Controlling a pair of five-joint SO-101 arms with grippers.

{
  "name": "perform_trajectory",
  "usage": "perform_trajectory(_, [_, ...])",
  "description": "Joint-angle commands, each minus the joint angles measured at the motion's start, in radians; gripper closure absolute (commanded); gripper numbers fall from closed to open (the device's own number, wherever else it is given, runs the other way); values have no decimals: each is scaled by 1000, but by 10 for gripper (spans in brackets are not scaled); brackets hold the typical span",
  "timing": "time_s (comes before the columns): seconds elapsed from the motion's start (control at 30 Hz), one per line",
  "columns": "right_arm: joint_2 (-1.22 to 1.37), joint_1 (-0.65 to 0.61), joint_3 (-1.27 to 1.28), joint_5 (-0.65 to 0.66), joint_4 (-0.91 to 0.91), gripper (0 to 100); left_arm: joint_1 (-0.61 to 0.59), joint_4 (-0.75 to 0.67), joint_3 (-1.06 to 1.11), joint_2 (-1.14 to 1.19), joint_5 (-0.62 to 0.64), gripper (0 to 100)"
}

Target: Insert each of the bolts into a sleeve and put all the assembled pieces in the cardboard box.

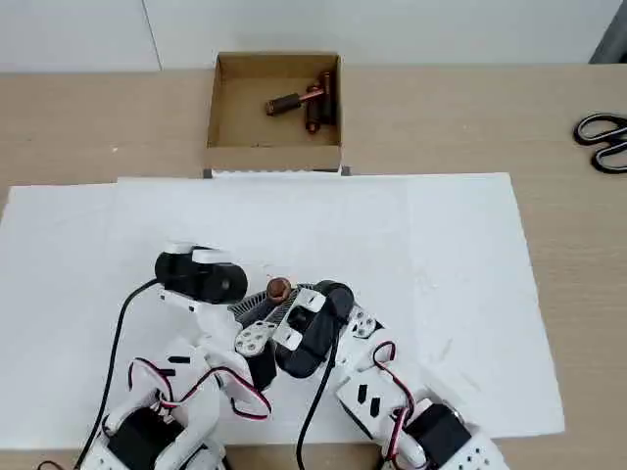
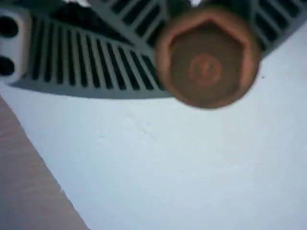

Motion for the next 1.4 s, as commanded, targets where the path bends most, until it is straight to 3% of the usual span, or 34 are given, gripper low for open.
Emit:
perform_trajectory(0.0, [-13, -4, -58, 8, -7, 995, 68, 28, -24, 12, -5, 995])
perform_trajectory(0.2, [-13, -4, -66, 8, -7, 995, 63, 21, 53, 6, -98, 989])
perform_trajectory(0.47, [-13, -4, -63, 8, -7, 995, 61, 29, 53, 12, -103, 795])
perform_trajectory(0.73, [-13, -4, -61, 8, -7, 995, 54, 66, 53, 12, -158, 794])
perform_trajectory(1.0, [-13, -2, -60, 8, -7, 995, -141, 118, 47, 8, -339, 792])
perform_trajectory(1.23, [-13, 1, -51, 8, -4, 995, -161, 121, -19, 12, -350, 793])
perform_trajectory(1.37, [-13, 64, -17, 6, -7, 995, -167, 121, -68, 12, -351, 794])
